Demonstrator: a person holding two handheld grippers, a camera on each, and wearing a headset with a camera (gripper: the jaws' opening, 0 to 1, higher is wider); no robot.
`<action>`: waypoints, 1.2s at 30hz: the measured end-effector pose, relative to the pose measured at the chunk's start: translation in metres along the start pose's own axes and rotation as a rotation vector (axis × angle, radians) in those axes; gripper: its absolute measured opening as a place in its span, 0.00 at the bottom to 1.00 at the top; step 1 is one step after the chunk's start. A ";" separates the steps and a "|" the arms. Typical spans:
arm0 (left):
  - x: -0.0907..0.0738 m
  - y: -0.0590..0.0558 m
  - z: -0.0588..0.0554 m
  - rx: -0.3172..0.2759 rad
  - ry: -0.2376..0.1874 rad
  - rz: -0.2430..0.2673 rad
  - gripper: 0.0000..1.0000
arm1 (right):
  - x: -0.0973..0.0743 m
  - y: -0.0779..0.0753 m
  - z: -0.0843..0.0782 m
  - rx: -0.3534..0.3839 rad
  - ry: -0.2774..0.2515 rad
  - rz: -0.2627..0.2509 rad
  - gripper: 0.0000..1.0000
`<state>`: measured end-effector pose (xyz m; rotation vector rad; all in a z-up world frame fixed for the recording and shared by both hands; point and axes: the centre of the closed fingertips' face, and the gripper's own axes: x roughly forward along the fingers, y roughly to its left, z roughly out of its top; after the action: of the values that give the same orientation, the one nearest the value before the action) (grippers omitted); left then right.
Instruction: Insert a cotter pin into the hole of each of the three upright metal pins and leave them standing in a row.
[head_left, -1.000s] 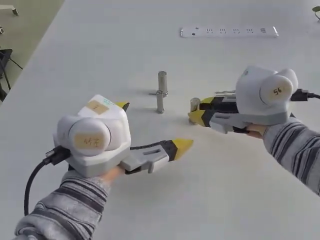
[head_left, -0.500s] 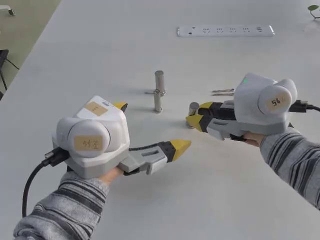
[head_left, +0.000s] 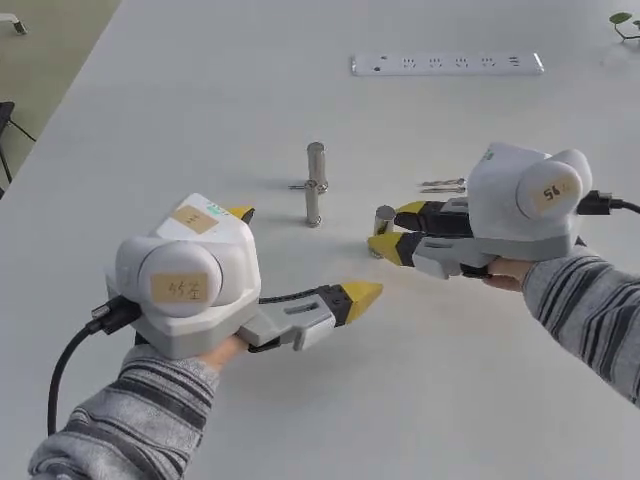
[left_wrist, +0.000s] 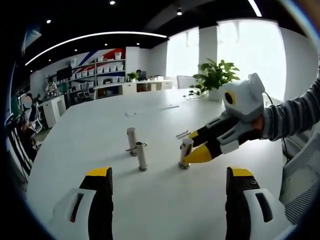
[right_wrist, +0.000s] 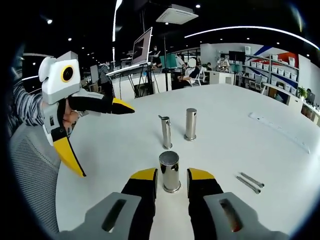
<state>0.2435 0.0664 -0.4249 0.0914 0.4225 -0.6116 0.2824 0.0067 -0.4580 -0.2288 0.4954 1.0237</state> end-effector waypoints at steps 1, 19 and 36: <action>0.000 0.000 0.000 0.000 -0.001 0.000 0.94 | -0.002 0.001 0.000 -0.004 0.004 0.007 0.23; 0.000 0.003 0.005 0.011 -0.021 0.011 0.96 | -0.044 -0.026 -0.005 -0.063 0.119 0.057 0.30; -0.003 0.005 0.006 0.022 -0.015 0.013 0.94 | -0.051 -0.085 -0.012 -0.170 0.331 0.051 0.28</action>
<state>0.2471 0.0709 -0.4182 0.1104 0.4007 -0.6041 0.3310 -0.0797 -0.4468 -0.5455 0.7166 1.0838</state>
